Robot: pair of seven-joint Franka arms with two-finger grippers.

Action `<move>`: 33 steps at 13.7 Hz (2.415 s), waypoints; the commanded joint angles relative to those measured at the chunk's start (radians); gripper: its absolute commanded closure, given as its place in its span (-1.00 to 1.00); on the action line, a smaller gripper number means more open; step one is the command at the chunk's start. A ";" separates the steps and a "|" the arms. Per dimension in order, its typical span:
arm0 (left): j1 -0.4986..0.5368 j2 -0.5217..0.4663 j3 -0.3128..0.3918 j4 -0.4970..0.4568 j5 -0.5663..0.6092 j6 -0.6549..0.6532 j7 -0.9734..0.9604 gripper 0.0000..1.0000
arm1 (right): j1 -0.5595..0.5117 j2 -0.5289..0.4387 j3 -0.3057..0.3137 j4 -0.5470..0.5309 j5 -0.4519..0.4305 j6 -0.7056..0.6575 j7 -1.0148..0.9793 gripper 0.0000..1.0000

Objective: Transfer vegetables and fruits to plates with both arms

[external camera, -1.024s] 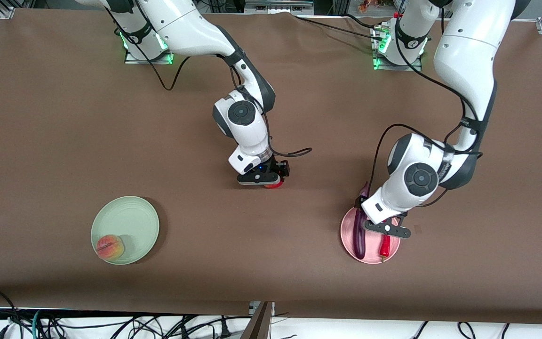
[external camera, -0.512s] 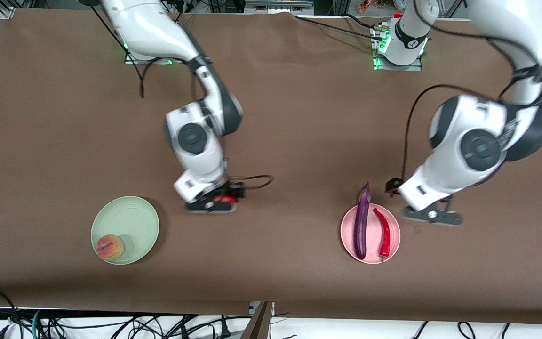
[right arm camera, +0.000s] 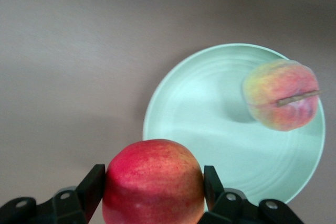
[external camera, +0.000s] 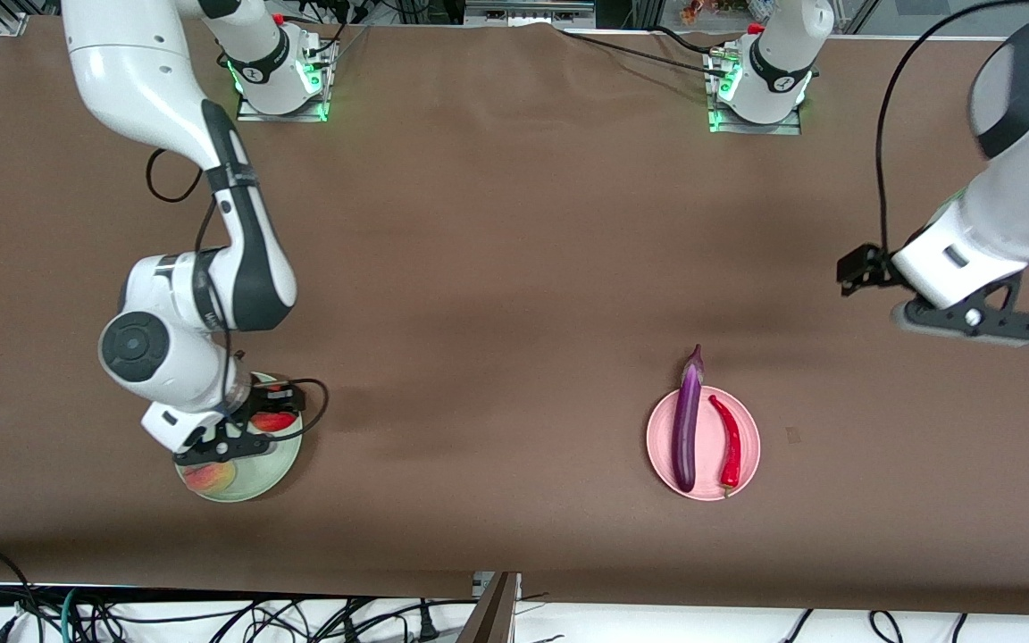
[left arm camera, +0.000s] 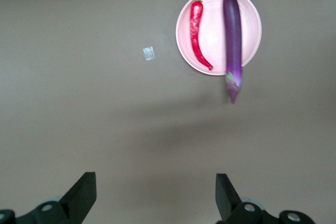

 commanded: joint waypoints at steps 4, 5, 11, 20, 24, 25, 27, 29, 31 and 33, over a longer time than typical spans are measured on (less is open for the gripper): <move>-0.084 -0.276 0.121 -0.229 -0.033 0.020 0.011 -1.00 | -0.059 0.083 0.017 -0.011 -0.019 0.116 -0.040 0.32; -0.042 -0.301 0.111 -0.257 -0.045 0.019 0.020 -1.00 | -0.061 0.089 0.017 -0.019 -0.019 0.140 -0.045 0.32; -0.011 -0.267 0.111 -0.250 -0.081 -0.023 0.066 -1.00 | -0.062 0.015 0.017 -0.014 -0.005 0.119 -0.047 -1.00; -0.012 -0.264 0.108 -0.239 -0.070 -0.029 0.066 -1.00 | -0.072 -0.321 0.015 0.072 -0.021 -0.511 -0.033 -1.00; -0.012 -0.264 0.108 -0.239 -0.070 -0.029 0.066 -1.00 | -0.136 -0.513 0.058 -0.055 -0.041 -0.654 -0.039 -1.00; -0.012 -0.264 0.108 -0.239 -0.070 -0.029 0.066 -1.00 | -0.176 -0.548 0.084 -0.083 -0.054 -0.677 -0.040 -1.00; -0.012 -0.264 0.108 -0.239 -0.070 -0.029 0.066 -1.00 | -0.225 -0.613 0.104 -0.102 -0.109 -0.689 -0.042 -1.00; -0.011 -0.264 0.110 -0.241 -0.070 -0.032 0.067 -1.00 | -0.239 -0.667 0.104 -0.161 -0.169 -0.676 -0.045 -1.00; -0.011 -0.264 0.110 -0.241 -0.070 -0.033 0.069 -1.00 | -0.253 -0.684 0.147 -0.185 -0.185 -0.671 -0.053 -1.00; -0.012 -0.264 0.110 -0.241 -0.070 -0.035 0.069 -1.00 | -0.279 -0.691 0.190 -0.188 -0.185 -0.677 -0.037 -1.00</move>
